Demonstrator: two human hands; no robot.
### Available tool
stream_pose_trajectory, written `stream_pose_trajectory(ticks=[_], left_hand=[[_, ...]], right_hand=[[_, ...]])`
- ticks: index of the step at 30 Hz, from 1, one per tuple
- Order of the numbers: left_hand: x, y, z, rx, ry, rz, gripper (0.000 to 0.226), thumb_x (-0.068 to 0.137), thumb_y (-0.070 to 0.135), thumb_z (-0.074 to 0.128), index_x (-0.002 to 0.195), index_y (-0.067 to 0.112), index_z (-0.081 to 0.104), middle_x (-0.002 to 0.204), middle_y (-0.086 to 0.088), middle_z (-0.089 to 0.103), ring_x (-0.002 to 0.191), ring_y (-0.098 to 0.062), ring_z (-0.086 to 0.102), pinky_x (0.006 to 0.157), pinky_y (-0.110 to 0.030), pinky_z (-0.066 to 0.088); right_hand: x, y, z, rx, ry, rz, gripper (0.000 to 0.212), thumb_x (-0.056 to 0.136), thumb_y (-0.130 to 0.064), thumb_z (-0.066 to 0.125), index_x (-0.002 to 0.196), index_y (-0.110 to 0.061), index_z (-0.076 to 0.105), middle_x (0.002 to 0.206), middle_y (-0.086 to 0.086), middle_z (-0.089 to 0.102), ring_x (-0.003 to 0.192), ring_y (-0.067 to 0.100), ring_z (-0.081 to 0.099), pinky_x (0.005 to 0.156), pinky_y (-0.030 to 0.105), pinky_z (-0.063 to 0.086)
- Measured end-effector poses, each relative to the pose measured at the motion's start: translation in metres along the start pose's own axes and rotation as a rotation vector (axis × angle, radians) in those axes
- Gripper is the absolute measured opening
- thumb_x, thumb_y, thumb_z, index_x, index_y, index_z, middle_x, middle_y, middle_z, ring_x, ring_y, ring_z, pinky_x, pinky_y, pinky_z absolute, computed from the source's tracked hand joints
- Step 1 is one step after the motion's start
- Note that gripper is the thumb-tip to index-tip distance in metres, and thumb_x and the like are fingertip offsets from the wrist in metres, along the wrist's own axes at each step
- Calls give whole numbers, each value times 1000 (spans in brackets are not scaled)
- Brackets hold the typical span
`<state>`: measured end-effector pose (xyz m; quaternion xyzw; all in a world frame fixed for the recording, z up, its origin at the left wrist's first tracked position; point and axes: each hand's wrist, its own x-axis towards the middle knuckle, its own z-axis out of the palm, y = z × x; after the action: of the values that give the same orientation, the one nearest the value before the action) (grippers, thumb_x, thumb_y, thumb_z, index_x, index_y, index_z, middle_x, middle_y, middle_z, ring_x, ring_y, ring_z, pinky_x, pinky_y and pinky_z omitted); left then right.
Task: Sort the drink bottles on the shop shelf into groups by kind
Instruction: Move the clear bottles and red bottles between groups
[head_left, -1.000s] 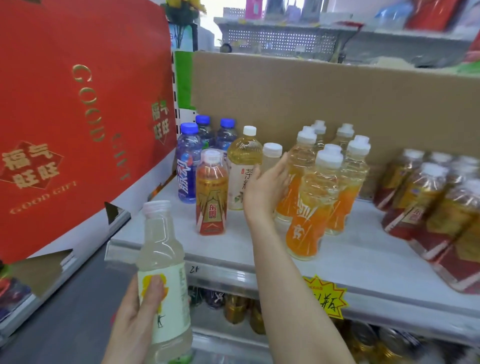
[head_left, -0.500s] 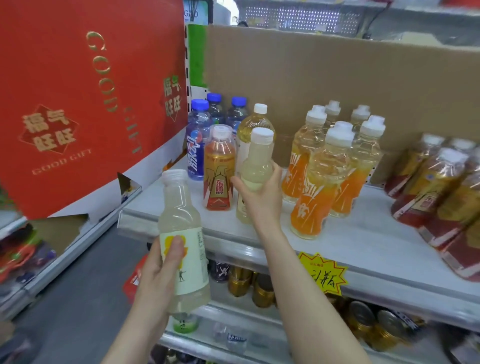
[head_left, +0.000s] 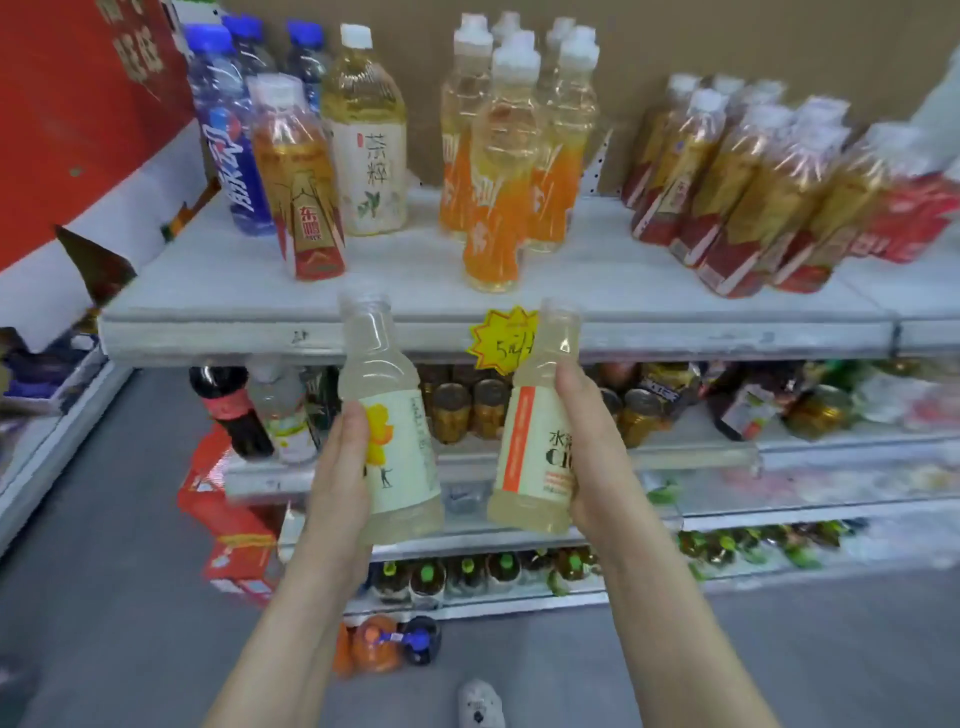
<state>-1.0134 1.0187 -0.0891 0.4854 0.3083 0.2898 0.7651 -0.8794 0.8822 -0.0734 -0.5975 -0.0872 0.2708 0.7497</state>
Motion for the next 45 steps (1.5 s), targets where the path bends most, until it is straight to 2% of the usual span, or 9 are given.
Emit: stream_pose_trajectory(ticks=[7, 9, 15, 20, 23, 31, 36, 40, 45], left_hand=[[-40, -57, 75, 109, -228, -117, 63, 84, 65, 51, 133, 26, 56, 124, -12, 67, 116, -36, 62, 98, -57, 50], [-52, -69, 104, 148, -291, -106, 57, 84, 61, 51, 132, 30, 56, 122, -3, 69, 114, -27, 65, 98, -53, 51], [-88, -119, 221, 210, -458, -101, 31, 95, 47, 49, 117, 29, 59, 105, 4, 72, 103, -19, 68, 89, -40, 56], [-129, -170, 343, 178, -579, -103, 49, 84, 55, 54, 121, 24, 58, 110, -1, 71, 107, -23, 67, 94, -44, 54], [-151, -198, 410, 181, -629, -103, 40, 87, 56, 59, 114, 26, 59, 100, 5, 70, 98, -16, 67, 91, -42, 53], [-173, -247, 546, 189, -764, -132, 32, 96, 45, 54, 118, 21, 56, 102, 3, 69, 95, -15, 67, 82, -36, 56], [-166, -284, 634, 173, -835, -148, 32, 86, 51, 60, 111, 31, 60, 98, 7, 72, 92, -14, 70, 76, -34, 59], [-149, -302, 713, 129, -893, -129, 32, 89, 49, 63, 112, 26, 60, 96, 2, 70, 87, -16, 68, 74, -35, 57], [-119, -307, 818, 132, -962, -34, 37, 87, 50, 63, 115, 26, 59, 101, 6, 73, 90, -14, 69, 80, -33, 56]], right_hand=[[-53, 7, -110, 16, 188, 5, 38, 92, -53, 61, 117, -24, 58, 76, -2, 61, 65, 15, 61, 66, 36, 53], [-62, 1, -143, 37, 238, -6, 31, 98, -46, 58, 118, -22, 57, 76, -1, 60, 65, 15, 62, 62, 33, 54], [-82, -32, -264, 23, 372, -73, 24, 97, -42, 62, 115, -27, 58, 84, 1, 66, 76, 20, 65, 72, 39, 55], [-94, -66, -384, 15, 514, -157, 37, 94, -44, 66, 127, -28, 58, 94, 0, 71, 77, 15, 70, 69, 35, 56], [-101, -85, -448, 19, 582, -177, 51, 94, -44, 68, 138, -25, 51, 89, -5, 70, 73, 13, 69, 66, 34, 56], [-95, -128, -574, 31, 726, -248, 45, 97, -37, 65, 134, -17, 52, 74, -12, 69, 68, 10, 68, 68, 34, 56], [-70, -153, -651, 66, 761, -259, 41, 96, -37, 66, 132, -22, 54, 86, -2, 72, 76, 20, 69, 77, 45, 59], [-28, -187, -712, 31, 784, -310, 40, 96, -36, 66, 132, -23, 55, 83, -7, 72, 71, 12, 68, 67, 34, 55], [27, -245, -783, -50, 803, -365, 50, 79, -55, 74, 125, -44, 57, 107, 4, 75, 93, 25, 73, 87, 50, 60]])
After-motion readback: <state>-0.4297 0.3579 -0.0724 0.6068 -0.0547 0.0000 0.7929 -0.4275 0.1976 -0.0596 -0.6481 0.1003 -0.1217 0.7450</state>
